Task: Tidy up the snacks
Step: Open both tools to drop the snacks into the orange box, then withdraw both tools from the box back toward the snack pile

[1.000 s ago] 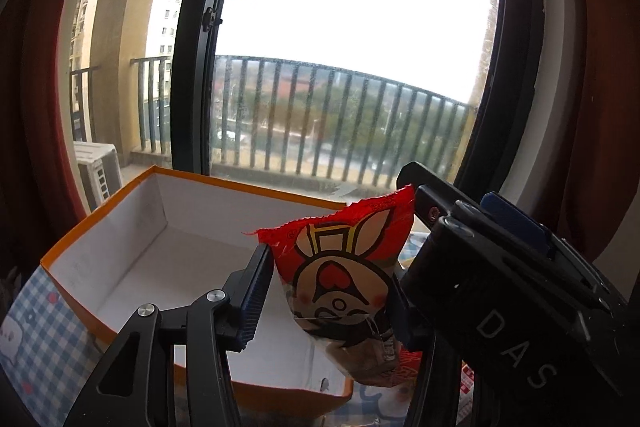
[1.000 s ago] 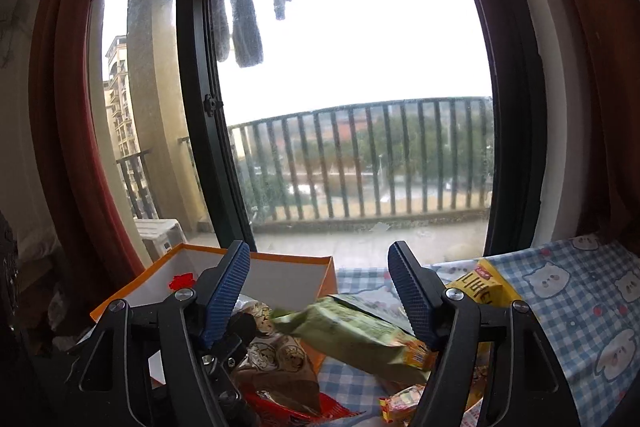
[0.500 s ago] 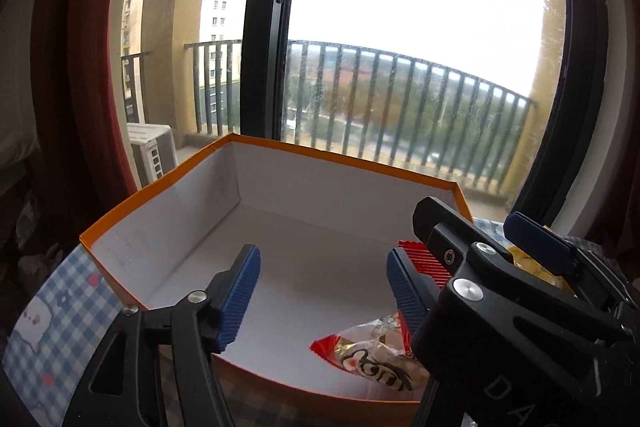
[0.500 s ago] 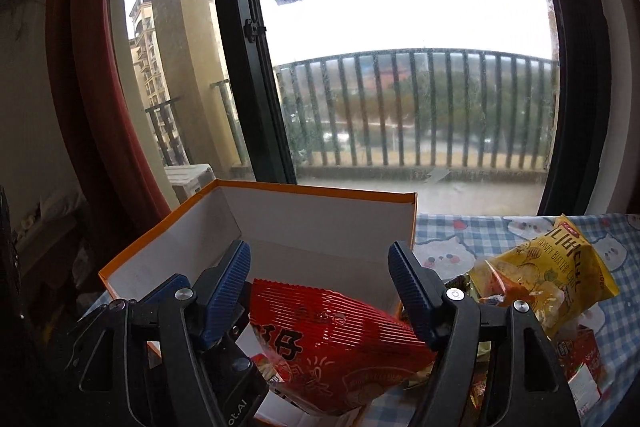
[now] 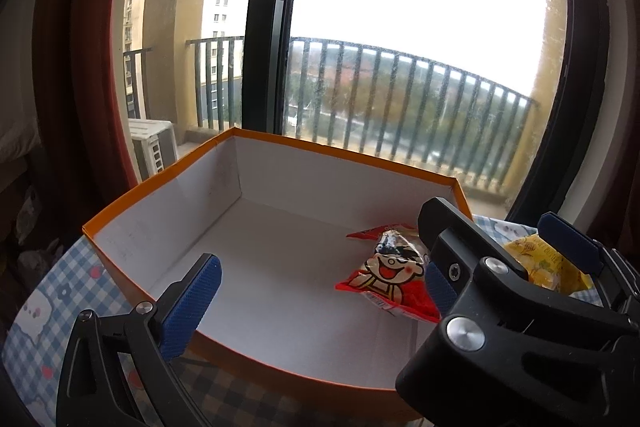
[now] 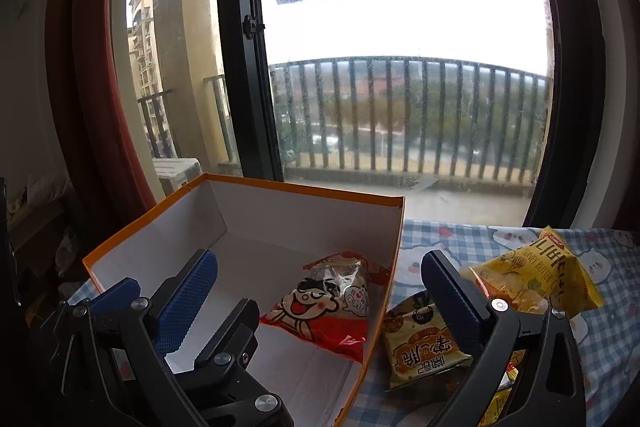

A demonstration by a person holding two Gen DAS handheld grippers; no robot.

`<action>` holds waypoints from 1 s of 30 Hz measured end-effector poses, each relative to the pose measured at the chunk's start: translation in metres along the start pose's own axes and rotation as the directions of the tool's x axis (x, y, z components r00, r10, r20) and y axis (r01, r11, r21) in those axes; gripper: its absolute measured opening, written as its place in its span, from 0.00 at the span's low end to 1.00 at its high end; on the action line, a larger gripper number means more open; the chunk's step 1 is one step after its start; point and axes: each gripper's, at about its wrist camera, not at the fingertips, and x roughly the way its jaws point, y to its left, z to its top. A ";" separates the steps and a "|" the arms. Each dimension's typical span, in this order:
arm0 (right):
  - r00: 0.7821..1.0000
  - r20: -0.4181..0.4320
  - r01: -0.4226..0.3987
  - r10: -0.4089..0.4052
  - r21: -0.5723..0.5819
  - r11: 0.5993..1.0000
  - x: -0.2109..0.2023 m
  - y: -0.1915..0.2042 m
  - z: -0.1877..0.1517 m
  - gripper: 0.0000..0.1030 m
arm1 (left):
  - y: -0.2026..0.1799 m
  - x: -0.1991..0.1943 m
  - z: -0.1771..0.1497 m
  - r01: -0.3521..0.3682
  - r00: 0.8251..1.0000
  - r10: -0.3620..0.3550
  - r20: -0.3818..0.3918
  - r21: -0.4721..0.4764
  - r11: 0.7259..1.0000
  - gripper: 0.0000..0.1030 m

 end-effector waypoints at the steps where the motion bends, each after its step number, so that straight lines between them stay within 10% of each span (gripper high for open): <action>1: 1.000 0.003 0.001 -0.001 0.001 1.000 -0.003 -0.001 0.000 1.00 | -0.001 -0.002 0.000 0.001 1.000 -0.001 0.004 0.001 1.000 0.99; 30: 0.997 0.062 0.041 -0.040 -0.010 0.999 -0.099 -0.052 -0.016 1.00 | -0.061 -0.068 -0.028 0.115 0.991 -0.119 0.059 0.070 0.991 0.99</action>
